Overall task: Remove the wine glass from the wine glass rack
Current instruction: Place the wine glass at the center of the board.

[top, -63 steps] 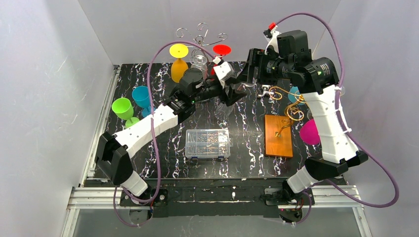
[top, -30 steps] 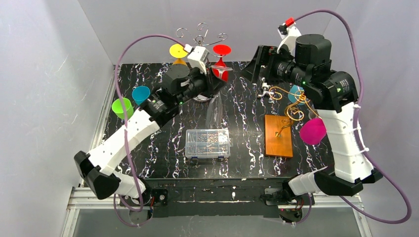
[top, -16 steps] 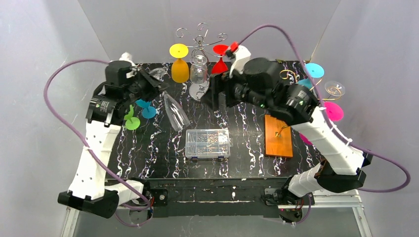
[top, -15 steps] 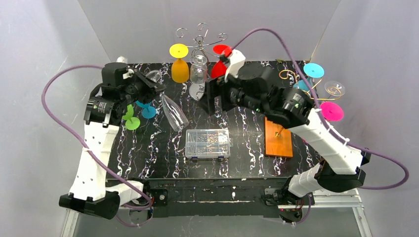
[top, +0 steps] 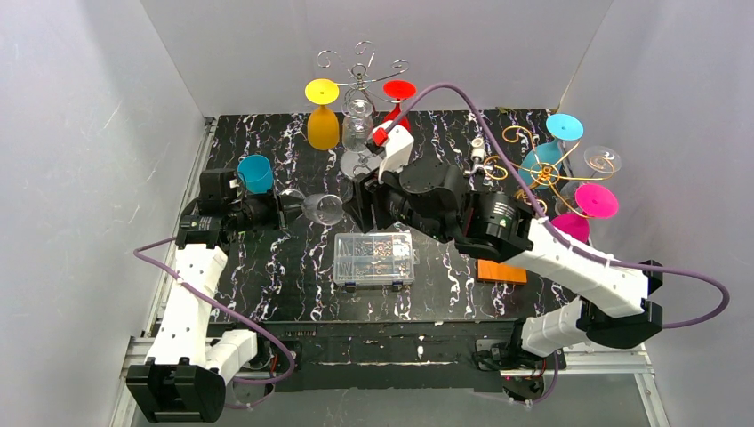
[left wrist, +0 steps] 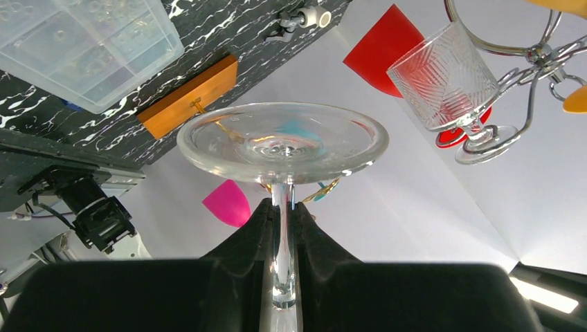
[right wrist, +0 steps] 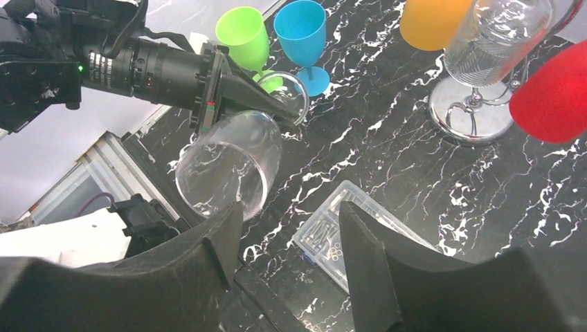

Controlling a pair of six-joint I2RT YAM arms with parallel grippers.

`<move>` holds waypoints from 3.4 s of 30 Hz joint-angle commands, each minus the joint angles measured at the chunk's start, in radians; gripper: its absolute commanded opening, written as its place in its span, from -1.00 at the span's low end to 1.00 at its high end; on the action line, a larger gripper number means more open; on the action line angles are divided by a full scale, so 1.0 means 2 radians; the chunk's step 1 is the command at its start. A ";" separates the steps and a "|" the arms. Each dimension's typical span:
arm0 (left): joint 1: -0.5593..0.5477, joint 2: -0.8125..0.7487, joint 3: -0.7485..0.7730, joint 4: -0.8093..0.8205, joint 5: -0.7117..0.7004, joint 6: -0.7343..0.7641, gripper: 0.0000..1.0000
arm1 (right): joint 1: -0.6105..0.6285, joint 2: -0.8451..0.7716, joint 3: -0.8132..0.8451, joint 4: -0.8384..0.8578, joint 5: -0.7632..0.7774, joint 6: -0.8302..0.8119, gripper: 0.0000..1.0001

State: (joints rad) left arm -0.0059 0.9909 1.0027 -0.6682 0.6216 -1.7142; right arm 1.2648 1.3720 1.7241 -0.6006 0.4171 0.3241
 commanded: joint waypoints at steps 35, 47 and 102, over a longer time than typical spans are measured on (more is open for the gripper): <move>-0.009 0.004 0.059 -0.027 -0.039 0.190 -0.30 | 0.002 0.119 0.141 -0.050 0.051 0.037 -0.97; -0.011 0.019 0.117 -0.107 -0.108 0.314 0.97 | -0.016 0.141 0.182 -0.091 0.065 0.043 -0.97; -0.075 0.087 0.443 -0.259 -0.422 0.547 0.97 | -0.061 0.430 0.392 -0.210 -0.035 0.053 -0.97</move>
State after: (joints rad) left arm -0.1658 1.1828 1.9812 -1.1542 -0.1123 -0.6029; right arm 1.1580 2.2452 2.4596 -1.0157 0.3382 0.4026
